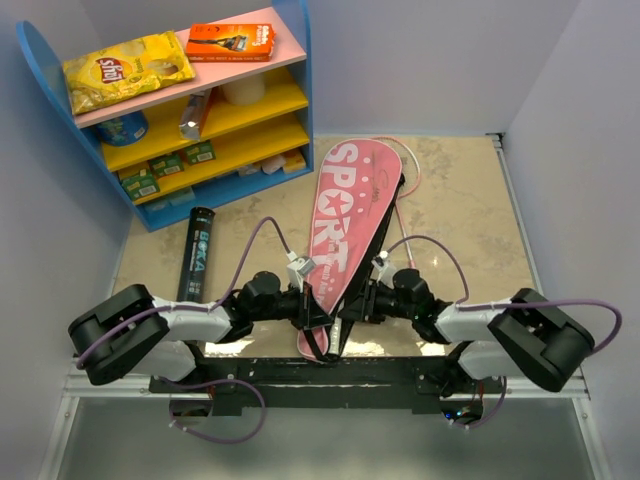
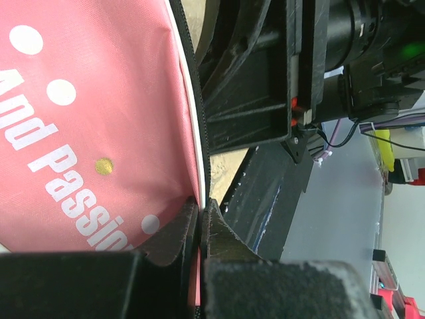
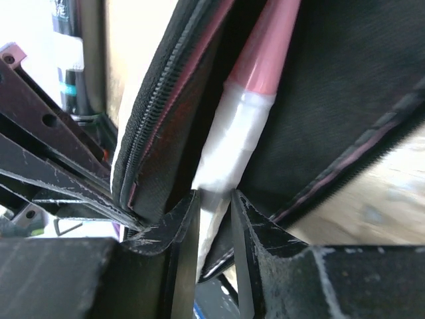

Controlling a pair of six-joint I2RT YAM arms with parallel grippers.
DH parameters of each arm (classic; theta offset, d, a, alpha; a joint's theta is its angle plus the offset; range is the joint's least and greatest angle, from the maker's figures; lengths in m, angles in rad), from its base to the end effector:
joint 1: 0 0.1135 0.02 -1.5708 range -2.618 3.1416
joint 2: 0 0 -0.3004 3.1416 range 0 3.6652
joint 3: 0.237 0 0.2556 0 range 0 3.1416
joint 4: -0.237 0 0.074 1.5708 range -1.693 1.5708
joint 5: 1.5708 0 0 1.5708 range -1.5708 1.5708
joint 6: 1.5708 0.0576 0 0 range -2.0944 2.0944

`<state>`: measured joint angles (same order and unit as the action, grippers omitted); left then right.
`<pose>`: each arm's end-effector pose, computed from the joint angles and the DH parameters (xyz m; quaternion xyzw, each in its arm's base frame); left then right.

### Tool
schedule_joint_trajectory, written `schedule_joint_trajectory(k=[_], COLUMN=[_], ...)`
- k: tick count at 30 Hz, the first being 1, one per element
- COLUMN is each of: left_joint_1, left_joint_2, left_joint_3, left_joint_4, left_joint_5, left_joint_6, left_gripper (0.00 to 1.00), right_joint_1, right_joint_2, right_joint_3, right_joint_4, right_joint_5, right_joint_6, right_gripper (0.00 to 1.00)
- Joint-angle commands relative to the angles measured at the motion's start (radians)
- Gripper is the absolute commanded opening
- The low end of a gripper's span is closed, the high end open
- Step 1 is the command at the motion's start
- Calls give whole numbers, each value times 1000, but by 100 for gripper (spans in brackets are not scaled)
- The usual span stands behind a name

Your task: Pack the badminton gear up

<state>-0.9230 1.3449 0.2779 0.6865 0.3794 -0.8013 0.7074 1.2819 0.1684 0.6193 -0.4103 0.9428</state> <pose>0.1300 -0.2071 0.1703 0.1550 0.8053 -0.5196 0.2398 0.1444 0.1537 0.1449 -0.0050 0.8470 0.4874 0.2121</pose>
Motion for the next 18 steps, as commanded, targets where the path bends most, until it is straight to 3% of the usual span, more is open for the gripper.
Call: schedule_joint_trajectory(k=[1, 13, 18], left_joint_1=[1, 3, 1], left_joint_2=[0, 10, 30], left_joint_3=[32, 1, 0], left_joint_4=[99, 130, 154], left_joint_5=[39, 32, 33], left_joint_6=[-3, -18, -29], left_gripper=[0, 0, 0], right_joint_1=[58, 132, 149], right_joint_2=[91, 422, 611], right_joint_3=[20, 31, 34], right_joint_4=[210, 739, 1092], right_joint_5=[19, 159, 165], right_joint_6=[69, 261, 359], right_gripper=[27, 22, 22])
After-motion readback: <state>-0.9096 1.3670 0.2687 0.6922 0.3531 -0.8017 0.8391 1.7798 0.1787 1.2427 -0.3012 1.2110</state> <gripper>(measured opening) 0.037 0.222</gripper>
